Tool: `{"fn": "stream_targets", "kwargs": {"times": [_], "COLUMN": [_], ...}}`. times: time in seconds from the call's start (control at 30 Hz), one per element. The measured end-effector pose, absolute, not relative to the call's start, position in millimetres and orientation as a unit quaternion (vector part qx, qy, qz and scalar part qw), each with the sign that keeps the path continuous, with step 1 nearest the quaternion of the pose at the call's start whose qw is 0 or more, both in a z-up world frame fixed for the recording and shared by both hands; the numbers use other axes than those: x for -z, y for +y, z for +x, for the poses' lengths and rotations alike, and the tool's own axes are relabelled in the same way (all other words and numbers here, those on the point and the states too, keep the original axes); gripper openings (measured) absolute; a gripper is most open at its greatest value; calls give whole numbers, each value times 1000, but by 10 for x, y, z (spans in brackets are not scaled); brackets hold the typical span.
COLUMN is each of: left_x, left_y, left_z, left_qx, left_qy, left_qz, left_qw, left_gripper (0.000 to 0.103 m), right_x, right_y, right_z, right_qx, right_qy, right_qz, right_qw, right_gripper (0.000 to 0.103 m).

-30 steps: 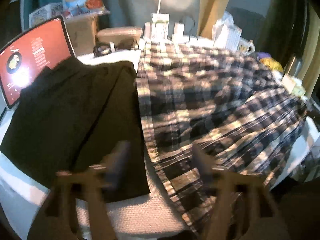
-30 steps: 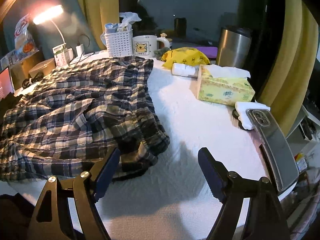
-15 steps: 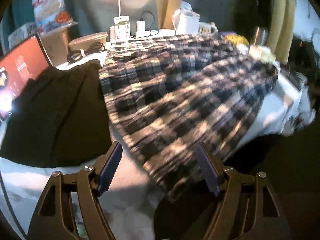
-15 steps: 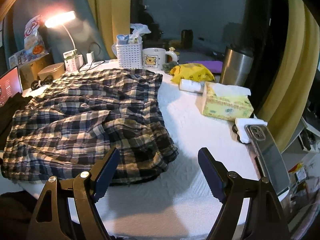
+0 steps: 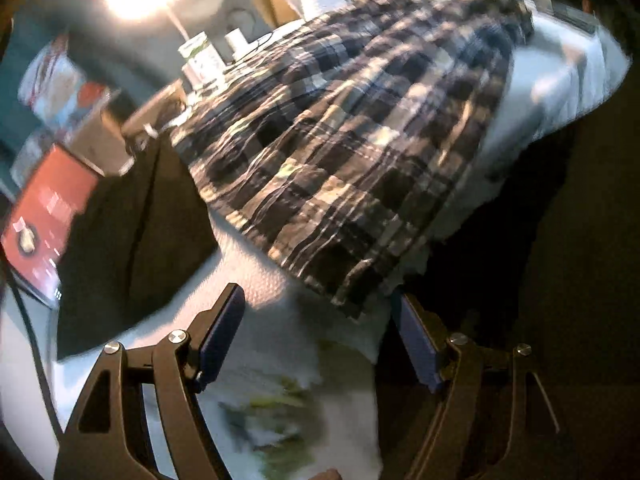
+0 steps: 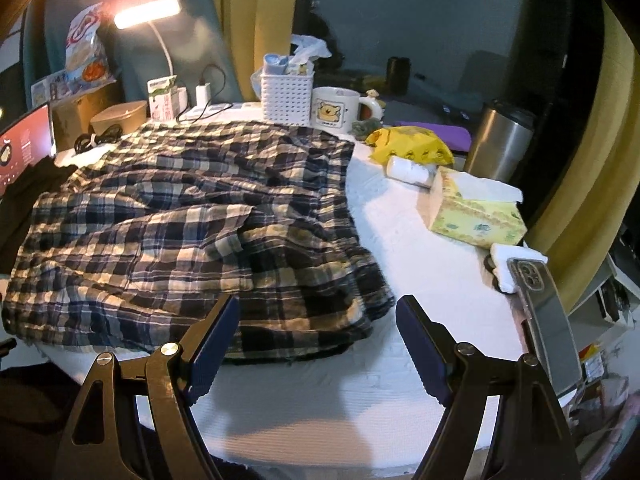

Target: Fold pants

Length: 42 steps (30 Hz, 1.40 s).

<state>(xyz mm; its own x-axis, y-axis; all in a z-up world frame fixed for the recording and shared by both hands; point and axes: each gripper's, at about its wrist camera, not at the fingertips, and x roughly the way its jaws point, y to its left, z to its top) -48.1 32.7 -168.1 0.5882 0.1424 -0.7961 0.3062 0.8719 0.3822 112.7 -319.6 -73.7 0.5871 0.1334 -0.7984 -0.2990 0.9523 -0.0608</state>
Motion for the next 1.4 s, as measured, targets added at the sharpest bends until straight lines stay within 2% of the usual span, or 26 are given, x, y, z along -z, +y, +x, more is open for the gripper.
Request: {"fn": "stream_targets", "kwargs": {"times": [0.23,0.5,0.8,0.93,1.07,1.1,1.13,1.17,1.27,1.4], "left_x": [1636,1373,1456,1589,1630,1597,1558,1544,1530,1478], "left_y": [242,585,394,320,314,314,310,300,220,271], "left_z": [-537,-408,-384,-411,-424,-409,-408,-409,-426,-433], "left_qx": [71,41,69,96,90,88,93,102,122,132], "left_qy": [408,372,370,407,408,401,392,393,391,391], "left_qz": [266,180,187,209,216,208,199,192,193,159], "left_qw": [870,910,908,884,883,888,893,894,892,897], "left_gripper": [76,75,75,75,75,71,56,49,34,23], "right_x": [730,709,762,798,839,853,865,875,889,933], "right_y": [-3174,-3308,-3374,-3436,-3512,-3524,-3530,-3530,-3521,-3541], "right_z": [1116,1106,1106,1093,1099,1104,1107,1107,1107,1114], "right_qx": [-124,-110,-105,-100,-93,-92,-91,-92,-95,-94], "right_qy": [435,430,433,436,439,440,441,441,442,445], "right_qz": [-106,-97,-89,-84,-75,-73,-72,-71,-69,-67], "right_qw": [886,891,891,891,891,890,890,890,890,888], "right_gripper": [82,82,82,82,82,82,82,82,82,82]}}
